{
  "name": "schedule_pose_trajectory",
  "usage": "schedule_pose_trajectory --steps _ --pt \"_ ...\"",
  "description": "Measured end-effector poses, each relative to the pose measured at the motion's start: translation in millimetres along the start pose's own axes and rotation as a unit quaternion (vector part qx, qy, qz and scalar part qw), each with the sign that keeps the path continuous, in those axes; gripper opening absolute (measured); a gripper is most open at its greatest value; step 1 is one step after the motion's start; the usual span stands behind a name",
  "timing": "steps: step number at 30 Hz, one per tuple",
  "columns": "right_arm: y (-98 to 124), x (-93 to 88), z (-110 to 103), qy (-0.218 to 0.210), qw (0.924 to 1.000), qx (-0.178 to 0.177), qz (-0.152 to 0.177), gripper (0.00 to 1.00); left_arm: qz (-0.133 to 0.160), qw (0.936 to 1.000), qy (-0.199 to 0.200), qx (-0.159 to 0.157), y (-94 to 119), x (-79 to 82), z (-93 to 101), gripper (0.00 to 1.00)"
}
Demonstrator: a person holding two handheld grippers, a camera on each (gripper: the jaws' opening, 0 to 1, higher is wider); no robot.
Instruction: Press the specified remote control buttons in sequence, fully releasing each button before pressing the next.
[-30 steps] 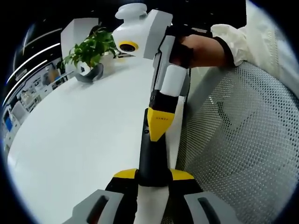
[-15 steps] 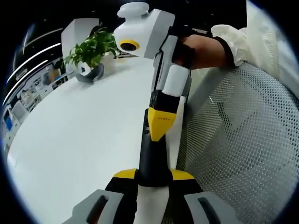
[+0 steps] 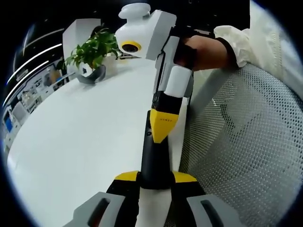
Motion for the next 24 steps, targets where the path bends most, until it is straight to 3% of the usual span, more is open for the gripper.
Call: schedule_pose_trajectory --steps 12,24 --pt "1.2 -0.3 1.3 0.019 0.9997 -0.011 0.001 0.0 0.003 1.0 0.001 0.0 -0.1 0.2 0.0 0.25" --pt "0.2 2.9 4.0 0.011 0.9995 -0.022 0.018 0.0 -0.001 1.0 -0.003 0.002 -0.5 1.1 0.0 0.24"
Point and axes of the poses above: the point that each gripper's makers call its tool centre point, and the gripper's own axes: y roughly backward along the fingers, z roughly to its right, x roughly out of its top, the point moved 3 cm from there along y, roughly backward along the fingers, and after that the axes turned 8 degrees about z, right-handed, at the moved point
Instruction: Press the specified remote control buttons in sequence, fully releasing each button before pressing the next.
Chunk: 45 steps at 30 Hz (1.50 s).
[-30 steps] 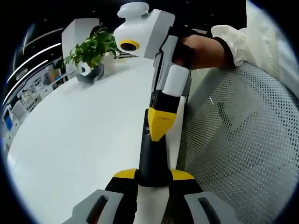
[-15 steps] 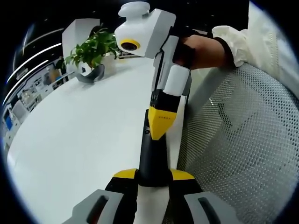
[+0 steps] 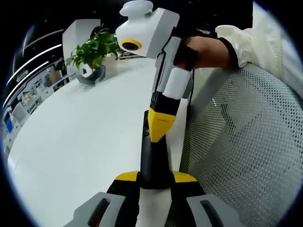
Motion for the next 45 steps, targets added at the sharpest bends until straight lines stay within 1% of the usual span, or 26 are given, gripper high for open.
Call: schedule_pose_trajectory --steps 3,6,9,13,16,18,20,21,23,27,31,35,41,42,43,45 --pt "0 0.0 0 -0.006 1.0 0.007 0.0 0.0 -0.001 1.0 0.001 0.001 0 0.1 -0.1 0.24" --pt "1 0.1 -2 0.003 1.0 0.005 -0.003 0.0 0.001 1.0 0.001 0.001 0 -0.1 -0.3 0.24" --pt "1 0.4 -2 0.0 1.0 0.005 -0.002 0.0 0.001 1.0 0.001 0.001 0 -0.2 -0.4 0.24" --pt "3 5.0 -8 -0.008 0.9995 0.026 0.012 0.0 0.001 1.0 0.002 0.001 0 -0.3 -0.3 0.24" --pt "1 4.2 -10 -0.008 0.9994 0.032 0.01 0.0 0.002 1.0 0.002 0.001 0 -0.6 -0.3 0.25" --pt "-3 0.7 -9 -0.009 0.9994 0.032 -0.003 0.0 0.002 1.0 0.003 0.002 0 -0.2 -0.3 0.25" --pt "-5 -1.3 -9 0.002 0.9996 0.027 -0.012 0.0 0.002 1.0 0.003 0.001 0 -0.5 -0.5 0.25" --pt "-5 -1.3 -11 0.006 0.9994 0.031 -0.013 0.0 0.001 1.0 0.002 0.001 0 -0.4 -0.4 0.25" --pt "-4 -1.0 -10 0.016 0.9994 0.026 -0.012 0.0 0.001 1.0 0.001 0.001 0 -0.4 -0.4 0.24" --pt "-4 -0.9 -9 0.013 0.9995 0.026 -0.012 0.0 0.003 1.0 -0.001 -0.001 0 -0.4 -0.5 0.24" --pt "-6 0.6 -8 0.024 0.9996 0.017 -0.002 0.0 0.002 1.0 -0.001 -0.003 0 -0.2 -0.5 0.24" --pt "-6 0.6 -8 0.023 0.9996 0.017 -0.007 0.0 0.002 1.0 -0.001 -0.005 0 -0.3 -0.8 0.24" --pt "-6 0.8 -9 0.029 0.9995 0.014 -0.004 0.0 -0.002 1.0 0.004 0.001 -1 0.4 -0.8 0.24" --pt "-5 0.6 -8 0.021 0.9996 0.02 -0.002 0.0 -0.004 1.0 0.004 0.002 -1 0.6 -0.8 0.24" --pt "-5 0.5 -8 -0.001 0.9997 0.026 -0.001 0.0 -0.006 1.0 0.007 0.003 -1 0.4 -0.9 0.24" --pt "-4 1.1 -6 -0.006 0.9996 0.027 -0.004 0.0 -0.005 1.0 0.005 0.002 -1 0.2 -0.9 0.24"
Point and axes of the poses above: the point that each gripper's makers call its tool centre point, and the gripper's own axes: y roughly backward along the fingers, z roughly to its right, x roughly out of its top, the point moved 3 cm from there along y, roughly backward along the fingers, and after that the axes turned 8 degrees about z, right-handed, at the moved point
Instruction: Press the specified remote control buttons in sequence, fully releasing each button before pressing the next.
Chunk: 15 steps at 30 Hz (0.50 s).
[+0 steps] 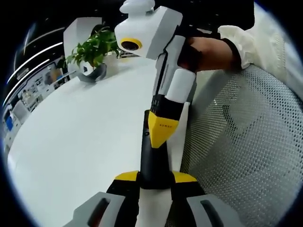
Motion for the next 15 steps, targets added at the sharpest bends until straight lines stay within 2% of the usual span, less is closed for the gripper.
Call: schedule_pose_trajectory --steps 7,12,15 --pt "3 1.6 -3 0.02 0.9997 -0.014 0.008 0.0 -0.001 1.0 0.005 0.006 -2 1.6 0.1 0.25" --pt "18 19.1 -5 0.032 0.9965 -0.004 0.077 0.0 0.0 0.9999 0.008 0.008 -4 3.3 -0.4 0.25" --pt "33 33.1 -10 0.044 0.9896 -0.001 0.137 0.0 -0.004 0.9999 0.009 0.01 -5 3.9 -0.2 0.25"
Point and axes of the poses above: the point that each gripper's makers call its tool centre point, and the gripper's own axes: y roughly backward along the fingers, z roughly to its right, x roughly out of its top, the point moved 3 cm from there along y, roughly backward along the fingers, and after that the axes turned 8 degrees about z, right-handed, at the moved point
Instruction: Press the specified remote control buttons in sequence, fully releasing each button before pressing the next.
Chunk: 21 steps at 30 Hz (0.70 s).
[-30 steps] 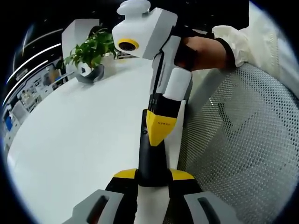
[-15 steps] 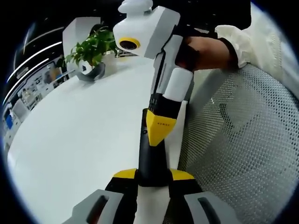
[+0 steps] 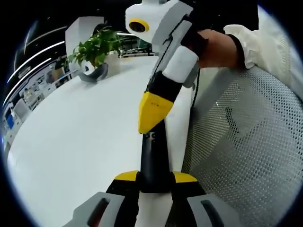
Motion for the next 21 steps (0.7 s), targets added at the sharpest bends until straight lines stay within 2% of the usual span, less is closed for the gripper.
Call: schedule_pose_trajectory --steps 2,4,12,13,18,21 --pt "8 9.7 -1 0.003 0.9995 -0.005 0.031 0.0 0.001 1.0 0.0 0.0 0 0.0 0.0 0.25" --pt "20 22.1 3 0.016 0.9965 -0.029 0.076 0.0 0.003 1.0 -0.001 0.0 0 -0.5 -0.2 0.25" --pt "61 33.3 10 0.015 0.9855 -0.08 0.149 0.0 0.012 0.9999 -0.003 -0.002 1 -0.8 -0.4 0.25" --pt "67 35.3 10 0.016 0.982 -0.088 0.166 0.0 0.012 0.9999 -0.003 -0.003 1 -0.7 -0.4 0.25" --pt "77 32.9 9 0.002 0.975 -0.098 0.2 0.14 0.014 0.9999 -0.003 -0.003 1 -0.7 -0.4 0.25" --pt "80 33.5 11 0.022 0.9698 -0.124 0.209 0.26 0.016 0.9999 -0.004 -0.003 1 -0.9 0.0 0.25"
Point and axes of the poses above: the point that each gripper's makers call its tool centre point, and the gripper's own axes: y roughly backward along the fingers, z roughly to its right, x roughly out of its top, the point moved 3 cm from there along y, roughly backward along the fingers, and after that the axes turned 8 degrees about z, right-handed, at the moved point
